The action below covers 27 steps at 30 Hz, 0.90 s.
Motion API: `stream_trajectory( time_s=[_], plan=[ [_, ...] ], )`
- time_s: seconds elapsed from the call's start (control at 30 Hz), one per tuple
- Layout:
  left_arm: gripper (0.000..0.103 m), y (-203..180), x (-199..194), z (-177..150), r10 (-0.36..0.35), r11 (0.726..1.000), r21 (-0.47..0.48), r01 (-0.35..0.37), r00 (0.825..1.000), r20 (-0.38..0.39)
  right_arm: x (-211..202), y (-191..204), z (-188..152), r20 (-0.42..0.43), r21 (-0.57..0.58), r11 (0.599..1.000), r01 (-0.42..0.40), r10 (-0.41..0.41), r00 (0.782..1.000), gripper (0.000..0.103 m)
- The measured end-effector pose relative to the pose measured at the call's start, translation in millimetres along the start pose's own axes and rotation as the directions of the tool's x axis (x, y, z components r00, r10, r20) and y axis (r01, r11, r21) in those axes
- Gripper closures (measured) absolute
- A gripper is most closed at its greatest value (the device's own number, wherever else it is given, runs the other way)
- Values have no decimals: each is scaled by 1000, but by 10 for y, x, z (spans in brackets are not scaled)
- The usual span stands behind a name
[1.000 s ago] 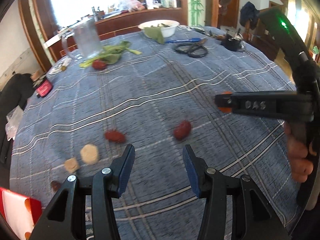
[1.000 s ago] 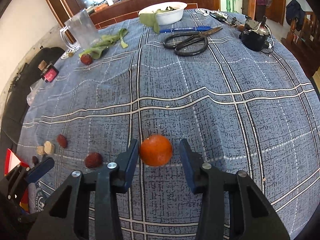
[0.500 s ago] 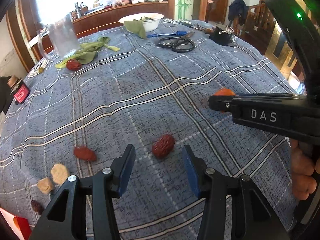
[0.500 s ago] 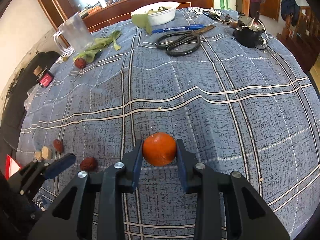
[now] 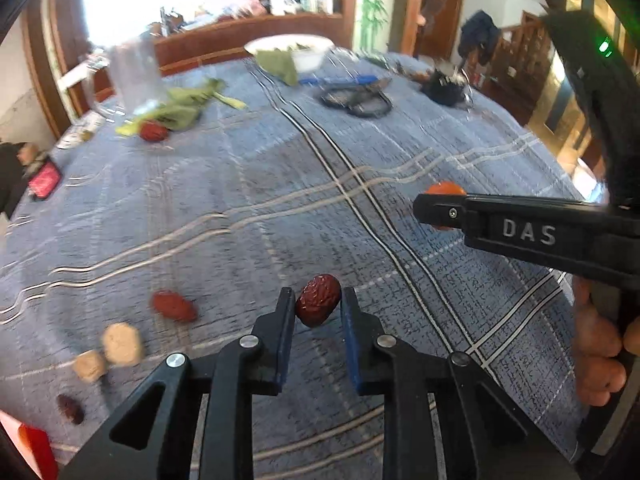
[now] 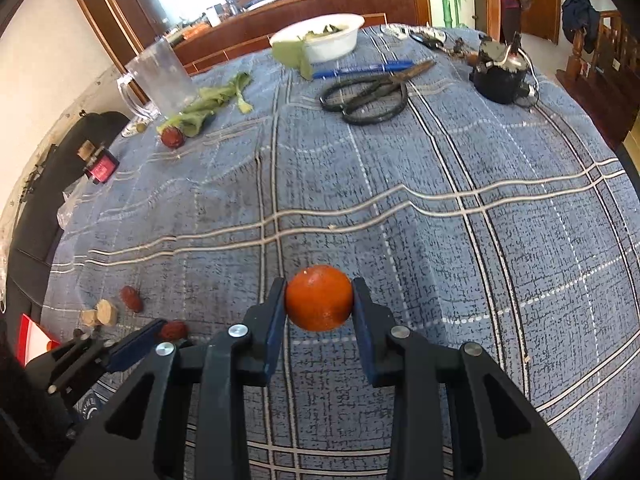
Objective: Organize fruits
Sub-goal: 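Carry the orange and date into the red box and open both grippers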
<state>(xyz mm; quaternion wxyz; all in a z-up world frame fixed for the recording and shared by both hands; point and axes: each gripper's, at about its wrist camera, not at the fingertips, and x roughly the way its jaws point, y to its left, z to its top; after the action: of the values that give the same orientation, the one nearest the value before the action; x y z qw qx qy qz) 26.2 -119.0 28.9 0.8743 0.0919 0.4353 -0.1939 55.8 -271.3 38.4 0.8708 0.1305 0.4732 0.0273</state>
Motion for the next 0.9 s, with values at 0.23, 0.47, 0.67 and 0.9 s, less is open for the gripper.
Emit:
stream_trajectory(
  time_s=[0.23, 0.47, 0.67, 0.9],
  plan=[
    [81, 208, -676, -168, 223, 975, -52, -218, 965, 136, -204, 216, -32, 100, -49, 995, -92, 97, 990, 69],
    [81, 678, -1339, -511, 414, 907, -170, -385, 889, 197, -306, 649, -174, 147, -191, 973, -129, 159, 976, 69],
    [81, 1081, -1792, -913, 526, 842, -256, -474, 828, 195, -348, 999, -343, 148, -286, 943, -169, 218, 965, 69],
    [81, 1510, -2050, -1351, 577, 792, -344, -504, 803, 152, -418, 1806, -733, 68, -393, 886, -247, 295, 953, 69]
  ],
)
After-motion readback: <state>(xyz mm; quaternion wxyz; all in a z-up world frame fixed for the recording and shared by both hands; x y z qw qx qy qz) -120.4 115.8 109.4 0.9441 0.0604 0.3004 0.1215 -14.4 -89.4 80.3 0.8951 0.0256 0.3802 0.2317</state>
